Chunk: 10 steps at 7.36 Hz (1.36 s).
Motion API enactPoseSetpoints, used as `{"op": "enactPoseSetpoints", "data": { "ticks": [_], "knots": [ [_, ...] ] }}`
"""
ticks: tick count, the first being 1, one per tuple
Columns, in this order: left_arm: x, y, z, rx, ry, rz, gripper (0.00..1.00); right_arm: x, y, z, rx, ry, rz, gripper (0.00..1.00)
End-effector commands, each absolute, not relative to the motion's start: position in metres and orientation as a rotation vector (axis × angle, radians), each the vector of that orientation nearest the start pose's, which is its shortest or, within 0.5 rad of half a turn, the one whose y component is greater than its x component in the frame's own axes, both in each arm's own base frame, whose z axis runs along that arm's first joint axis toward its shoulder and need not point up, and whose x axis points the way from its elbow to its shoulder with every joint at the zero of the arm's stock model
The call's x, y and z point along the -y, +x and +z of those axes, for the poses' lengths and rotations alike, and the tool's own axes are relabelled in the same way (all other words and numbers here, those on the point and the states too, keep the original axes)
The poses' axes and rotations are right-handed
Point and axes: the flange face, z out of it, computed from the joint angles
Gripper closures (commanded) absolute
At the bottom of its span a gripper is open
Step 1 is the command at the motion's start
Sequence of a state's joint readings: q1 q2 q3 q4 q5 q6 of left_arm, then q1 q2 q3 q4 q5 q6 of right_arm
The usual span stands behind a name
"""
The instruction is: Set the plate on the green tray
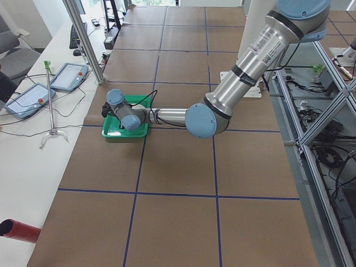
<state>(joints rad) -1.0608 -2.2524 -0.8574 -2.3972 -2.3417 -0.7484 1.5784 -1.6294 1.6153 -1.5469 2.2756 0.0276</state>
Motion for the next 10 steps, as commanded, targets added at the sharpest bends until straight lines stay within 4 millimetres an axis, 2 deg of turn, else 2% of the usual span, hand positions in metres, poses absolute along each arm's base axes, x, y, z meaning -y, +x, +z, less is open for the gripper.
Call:
{"op": "enactPoseSetpoints", "data": {
  "ticks": [1, 2, 3, 5, 7, 8, 9, 10],
  "knots": [
    [0.724, 0.303, 0.480, -0.995, 0.236, 0.047, 0.00, 0.467, 0.072, 0.667, 0.704, 0.003, 0.030, 0.00],
    [0.724, 0.276, 0.471, -1.003, 0.273, 0.026, 0.00, 0.467, 0.072, 0.667, 0.704, 0.003, 0.030, 0.00],
    [0.704, 0.225, 0.468, -1.002, 0.308, -0.004, 0.00, 0.467, 0.072, 0.667, 0.704, 0.003, 0.030, 0.00],
    [0.659, 0.139, 0.448, -0.985, 0.320, 0.013, 0.00, 0.467, 0.072, 0.667, 0.704, 0.003, 0.030, 0.00],
    [0.587, 0.042, 0.482, -0.876, 0.329, 0.068, 0.00, 0.467, 0.072, 0.667, 0.706, 0.003, 0.030, 0.00],
    [0.543, -0.006, 0.515, -0.824, 0.315, 0.101, 0.00, 0.467, 0.072, 0.667, 0.704, 0.003, 0.030, 0.00],
    [0.498, -0.043, 0.569, -0.784, 0.301, 0.144, 0.00, 0.467, 0.072, 0.667, 0.704, 0.003, 0.030, 0.00],
    [0.460, -0.070, 0.616, -0.763, 0.270, 0.150, 0.00, 0.467, 0.072, 0.667, 0.704, 0.003, 0.030, 0.00]
  ]
}}
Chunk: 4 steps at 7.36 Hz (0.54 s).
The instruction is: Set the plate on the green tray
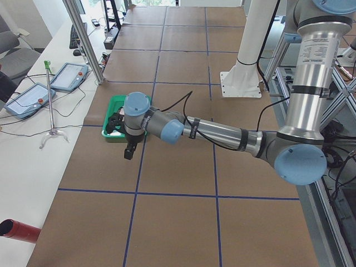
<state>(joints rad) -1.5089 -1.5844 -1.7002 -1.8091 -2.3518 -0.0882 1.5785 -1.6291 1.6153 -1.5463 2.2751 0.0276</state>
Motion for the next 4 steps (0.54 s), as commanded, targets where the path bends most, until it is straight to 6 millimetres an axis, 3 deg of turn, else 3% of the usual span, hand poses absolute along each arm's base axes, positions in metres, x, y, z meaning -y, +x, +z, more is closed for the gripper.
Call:
{"op": "enactPoseSetpoints", "data": {
  "ticks": [1, 2, 4],
  "knots": [
    [0.421, -0.076, 0.651, -0.765, 0.206, 0.120, 0.00, 0.467, 0.072, 0.667, 0.706, 0.003, 0.030, 0.00],
    [0.400, -0.078, 0.667, -0.768, 0.172, 0.099, 0.00, 0.467, 0.072, 0.667, 0.704, 0.003, 0.030, 0.00],
    [0.399, -0.077, 0.664, -0.769, 0.176, 0.102, 0.00, 0.467, 0.072, 0.667, 0.704, 0.002, 0.031, 0.00]
  ]
}}
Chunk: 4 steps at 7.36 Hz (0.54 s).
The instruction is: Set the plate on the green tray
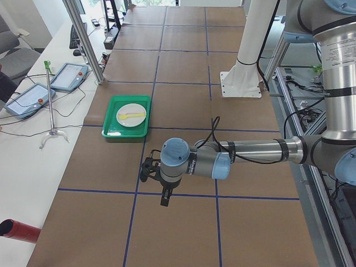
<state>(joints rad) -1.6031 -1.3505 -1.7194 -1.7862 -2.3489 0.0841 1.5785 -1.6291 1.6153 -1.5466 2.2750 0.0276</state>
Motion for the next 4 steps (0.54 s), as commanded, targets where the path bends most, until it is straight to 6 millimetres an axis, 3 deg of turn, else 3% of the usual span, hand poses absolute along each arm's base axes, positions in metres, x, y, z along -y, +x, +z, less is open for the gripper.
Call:
{"op": "enactPoseSetpoints", "data": {
  "ticks": [1, 4],
  "knots": [
    [0.3986, -0.0855, 0.6609, -0.764, 0.199, 0.092, 0.00, 0.4675, 0.0724, 0.6663, 0.704, 0.005, 0.030, 0.00],
    [0.4071, -0.0892, 0.6532, -0.761, 0.222, 0.095, 0.00, 0.4674, 0.0723, 0.6669, 0.706, 0.003, 0.030, 0.00]
  ]
}}
